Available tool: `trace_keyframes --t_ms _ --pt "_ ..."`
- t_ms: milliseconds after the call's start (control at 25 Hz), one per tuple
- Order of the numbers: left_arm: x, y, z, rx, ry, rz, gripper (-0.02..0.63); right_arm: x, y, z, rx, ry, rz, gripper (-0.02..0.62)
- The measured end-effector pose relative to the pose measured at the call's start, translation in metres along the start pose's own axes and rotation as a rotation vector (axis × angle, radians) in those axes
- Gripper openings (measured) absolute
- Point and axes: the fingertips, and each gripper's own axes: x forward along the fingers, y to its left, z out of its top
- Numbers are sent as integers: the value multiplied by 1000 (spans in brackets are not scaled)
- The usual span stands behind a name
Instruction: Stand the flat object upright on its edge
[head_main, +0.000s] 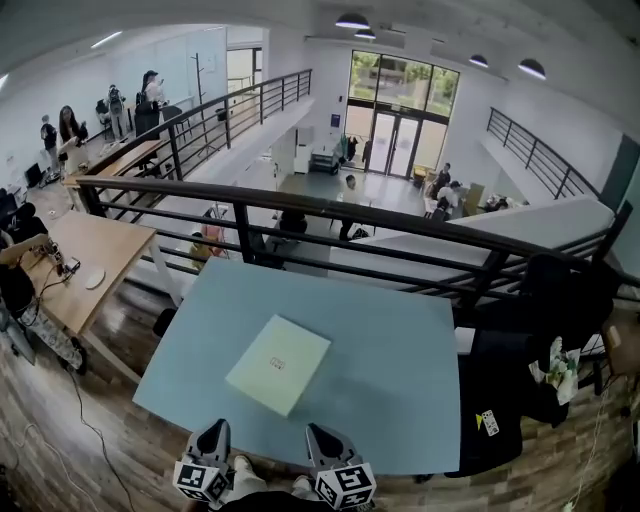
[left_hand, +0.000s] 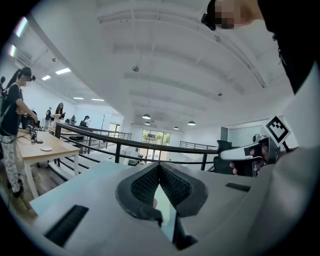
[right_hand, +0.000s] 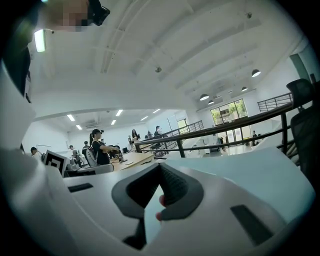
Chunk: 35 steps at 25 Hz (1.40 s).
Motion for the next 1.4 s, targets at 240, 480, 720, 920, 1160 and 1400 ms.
trace_keyframes --t_ms 240,480,720,920,1160,1400 --pt "46 11 5 19 12 -106 2 18 -22 1 29 2 -119 6" --pt "81 50 15 -16 43 -177 2 62 -16 10 49 -12 -192 6" --pt "106 86 4 -30 110 -226 2 97 -8 10 69 -6 -255 6" --pt "122 111 -21 -24 180 -281 2 123 -3 -6 109 51 -313 6" --pt "144 121 -35 6 208 -339 2 137 -14 -27 128 98 -365 6" --pt "156 132 -48 20 229 -357 2 150 -12 -41 139 120 -381 6"
